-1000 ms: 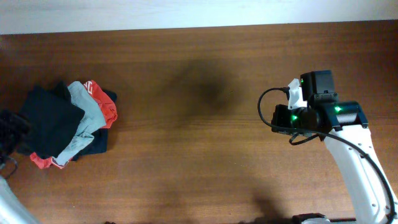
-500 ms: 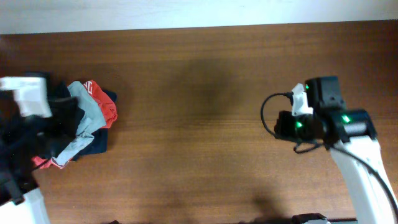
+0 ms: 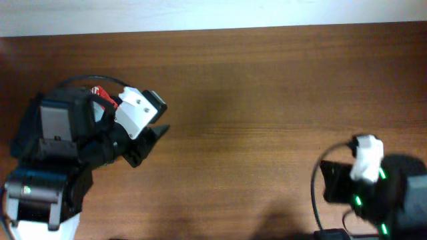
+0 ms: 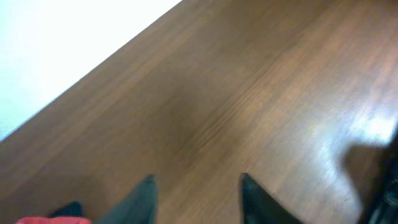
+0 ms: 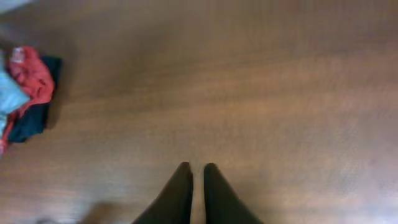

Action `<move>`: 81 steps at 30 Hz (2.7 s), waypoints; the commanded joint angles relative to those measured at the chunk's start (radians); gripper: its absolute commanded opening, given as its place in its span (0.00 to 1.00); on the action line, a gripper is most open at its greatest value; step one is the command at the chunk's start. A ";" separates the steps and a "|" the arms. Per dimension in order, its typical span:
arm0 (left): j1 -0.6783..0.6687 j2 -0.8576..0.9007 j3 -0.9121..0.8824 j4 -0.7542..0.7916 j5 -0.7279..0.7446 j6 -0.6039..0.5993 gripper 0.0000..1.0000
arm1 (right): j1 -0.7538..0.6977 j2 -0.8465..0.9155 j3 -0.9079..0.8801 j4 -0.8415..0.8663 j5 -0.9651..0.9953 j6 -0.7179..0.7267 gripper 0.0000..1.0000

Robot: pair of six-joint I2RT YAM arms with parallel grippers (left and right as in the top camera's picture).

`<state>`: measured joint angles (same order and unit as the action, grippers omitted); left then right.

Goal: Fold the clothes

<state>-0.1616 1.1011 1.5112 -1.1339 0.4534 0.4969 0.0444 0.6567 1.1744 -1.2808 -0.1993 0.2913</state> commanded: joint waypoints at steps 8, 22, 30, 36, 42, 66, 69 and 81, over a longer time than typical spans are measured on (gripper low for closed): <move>-0.019 -0.115 0.011 -0.063 -0.356 -0.122 0.99 | -0.006 -0.243 0.004 -0.003 -0.003 -0.100 0.94; -0.019 -0.108 0.011 -0.143 -0.346 -0.122 0.99 | -0.006 -0.253 0.004 -0.002 -0.002 -0.101 0.99; -0.019 -0.108 0.011 -0.144 -0.346 -0.122 0.99 | -0.006 -0.253 0.004 -0.012 -0.003 -0.100 0.99; -0.019 -0.108 0.011 -0.144 -0.346 -0.122 0.99 | -0.006 -0.253 0.004 -0.063 0.059 -0.211 0.99; -0.019 -0.108 0.011 -0.144 -0.345 -0.122 0.99 | -0.006 -0.253 0.004 0.002 0.119 -0.422 0.99; -0.019 -0.108 0.011 -0.144 -0.345 -0.122 0.99 | -0.046 -0.653 -0.711 0.436 0.151 -0.413 0.99; -0.019 -0.108 0.011 -0.143 -0.346 -0.122 0.99 | -0.046 -0.653 -0.811 0.521 0.135 -0.393 0.99; -0.019 -0.108 0.011 -0.144 -0.346 -0.122 0.99 | -0.044 -0.652 -1.019 0.695 0.007 -0.388 0.99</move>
<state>-0.1776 0.9947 1.5124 -1.2766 0.1146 0.3870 0.0071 0.0139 0.1658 -0.6067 -0.1322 -0.1047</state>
